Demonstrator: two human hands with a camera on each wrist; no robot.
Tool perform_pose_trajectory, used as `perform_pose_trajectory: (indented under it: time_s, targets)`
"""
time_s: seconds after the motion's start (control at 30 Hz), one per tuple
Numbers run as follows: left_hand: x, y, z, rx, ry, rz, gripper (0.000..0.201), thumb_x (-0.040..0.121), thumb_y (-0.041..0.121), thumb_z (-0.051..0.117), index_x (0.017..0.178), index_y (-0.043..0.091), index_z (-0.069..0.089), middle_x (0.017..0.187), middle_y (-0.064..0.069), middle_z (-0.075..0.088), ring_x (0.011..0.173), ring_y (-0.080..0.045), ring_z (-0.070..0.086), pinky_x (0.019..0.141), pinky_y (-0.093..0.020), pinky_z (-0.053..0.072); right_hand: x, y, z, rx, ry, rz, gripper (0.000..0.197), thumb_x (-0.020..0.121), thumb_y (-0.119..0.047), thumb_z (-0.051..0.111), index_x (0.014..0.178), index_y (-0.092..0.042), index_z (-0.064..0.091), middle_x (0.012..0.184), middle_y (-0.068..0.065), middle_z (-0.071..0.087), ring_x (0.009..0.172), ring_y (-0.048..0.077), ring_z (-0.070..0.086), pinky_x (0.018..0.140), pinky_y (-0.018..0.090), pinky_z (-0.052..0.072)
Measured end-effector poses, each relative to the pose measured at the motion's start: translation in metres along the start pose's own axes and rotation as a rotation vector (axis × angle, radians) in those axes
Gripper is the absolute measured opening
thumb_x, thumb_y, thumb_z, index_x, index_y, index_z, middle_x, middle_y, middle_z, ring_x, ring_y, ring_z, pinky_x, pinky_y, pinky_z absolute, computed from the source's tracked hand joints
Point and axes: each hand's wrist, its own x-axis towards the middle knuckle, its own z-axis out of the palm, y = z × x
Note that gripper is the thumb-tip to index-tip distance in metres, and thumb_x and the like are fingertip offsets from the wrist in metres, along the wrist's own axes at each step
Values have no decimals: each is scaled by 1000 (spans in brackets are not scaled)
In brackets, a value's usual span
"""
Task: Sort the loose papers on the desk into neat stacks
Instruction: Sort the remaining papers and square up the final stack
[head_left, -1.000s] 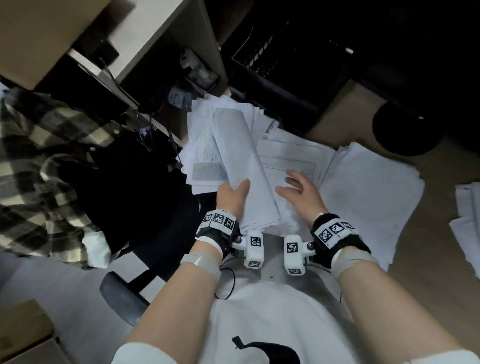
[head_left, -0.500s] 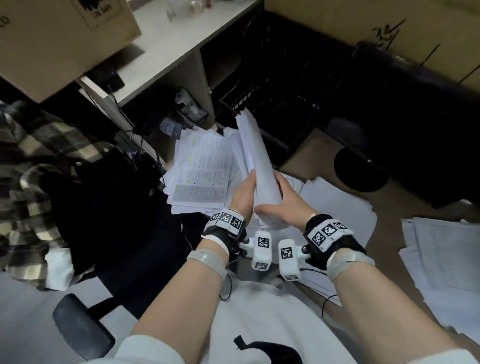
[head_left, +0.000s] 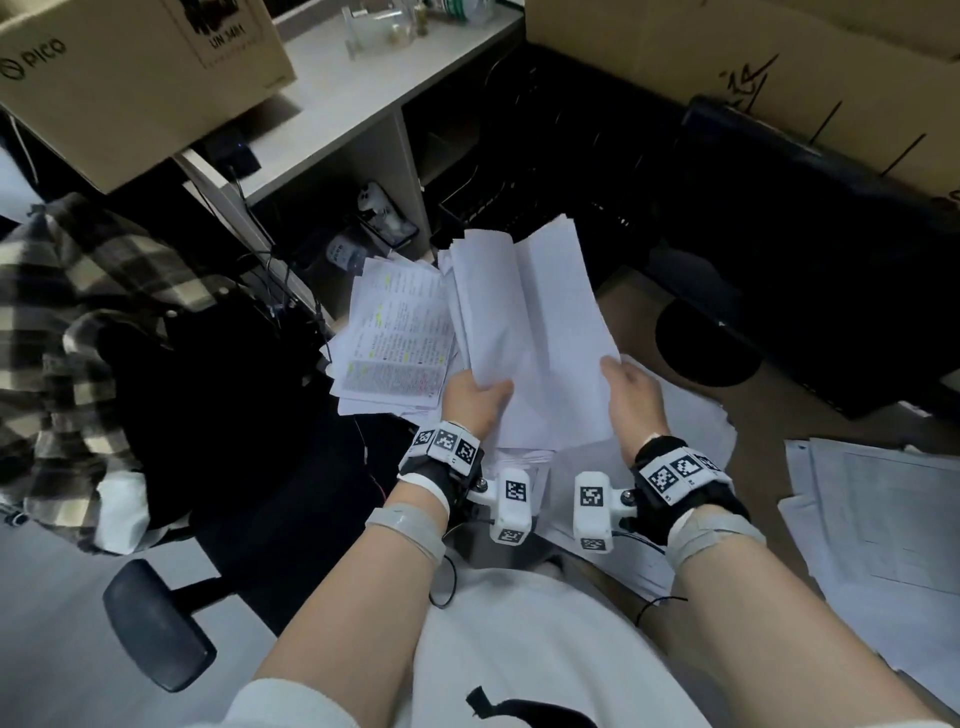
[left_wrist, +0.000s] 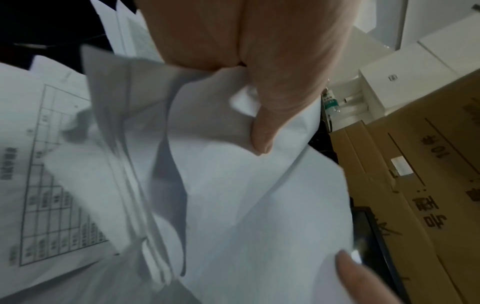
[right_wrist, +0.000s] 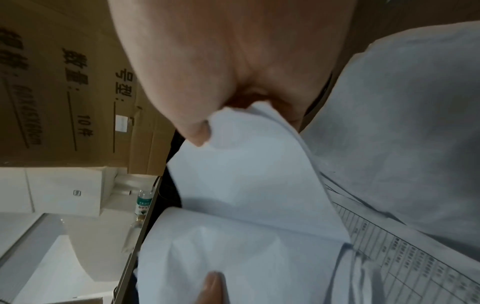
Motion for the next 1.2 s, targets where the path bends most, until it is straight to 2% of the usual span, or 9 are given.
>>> perform_pose_trajectory:
  time_s: [0.07,0.23,0.37,0.47,0.57,0.67,0.83,1.07,1.2]
  targets:
    - [-2,-3,-4,-38,37,-4,14,86,2,65,97,7,71,94,-15,73,87,-25,70,84,-39,59,-6,-2,-2,-12,-23,-53,37,98,-22,54,64,-19,41,60,-8,39,56,8,35,61,27,33]
    - [-5,-2,-9,-171,76,-56,17,90,9,67,107,5,68,106,-14,72,100,-29,70,94,-46,56,-21,-14,12,-68,-367,-21,11,94,-21,65,88,-20,74,80,-15,72,76,2,65,65,21,54]
    - [-4,7,-15,-347,12,-77,45,90,39,69,117,3,68,111,-12,74,103,-29,71,96,-49,54,-22,-20,30,-150,-356,-88,10,80,-18,81,74,-16,73,70,-7,69,67,4,61,66,18,50]
    - [-2,14,-22,-373,-47,-84,65,84,65,64,121,12,65,118,7,67,109,-12,64,102,-34,46,-26,-24,42,-120,-335,-114,31,76,-20,85,61,-10,59,62,0,53,62,10,51,67,18,45]
    - [5,10,-32,-354,-83,-80,28,82,38,79,97,17,70,93,0,75,93,-20,72,82,-34,57,-28,-20,57,-129,-306,-95,38,78,-28,83,70,3,62,67,7,58,69,9,60,75,20,48]
    - [20,6,-48,-284,-50,-29,7,85,18,74,85,12,71,90,-10,75,91,-29,72,88,-45,59,-20,-14,68,-105,-56,-39,29,81,-30,79,68,-12,60,63,-2,49,59,9,45,63,23,40]
    - [48,-12,-88,-211,-11,-32,18,94,10,65,76,11,65,79,-10,67,74,-20,63,75,-34,55,-9,3,74,-81,355,30,22,86,-27,71,90,-7,65,83,3,60,78,17,53,74,26,45]
    - [73,-24,-125,92,-265,-14,22,93,12,65,72,9,59,65,0,55,55,-7,52,52,-15,44,-21,34,107,-233,271,231,24,83,-28,65,96,-8,71,95,6,72,83,22,64,81,35,52]
    - [82,-35,-120,93,-223,-68,18,92,9,64,74,8,61,73,-6,60,65,-17,54,62,-24,44,-39,46,107,-310,337,293,30,88,-24,60,61,-16,52,64,-4,49,71,21,42,64,29,36]
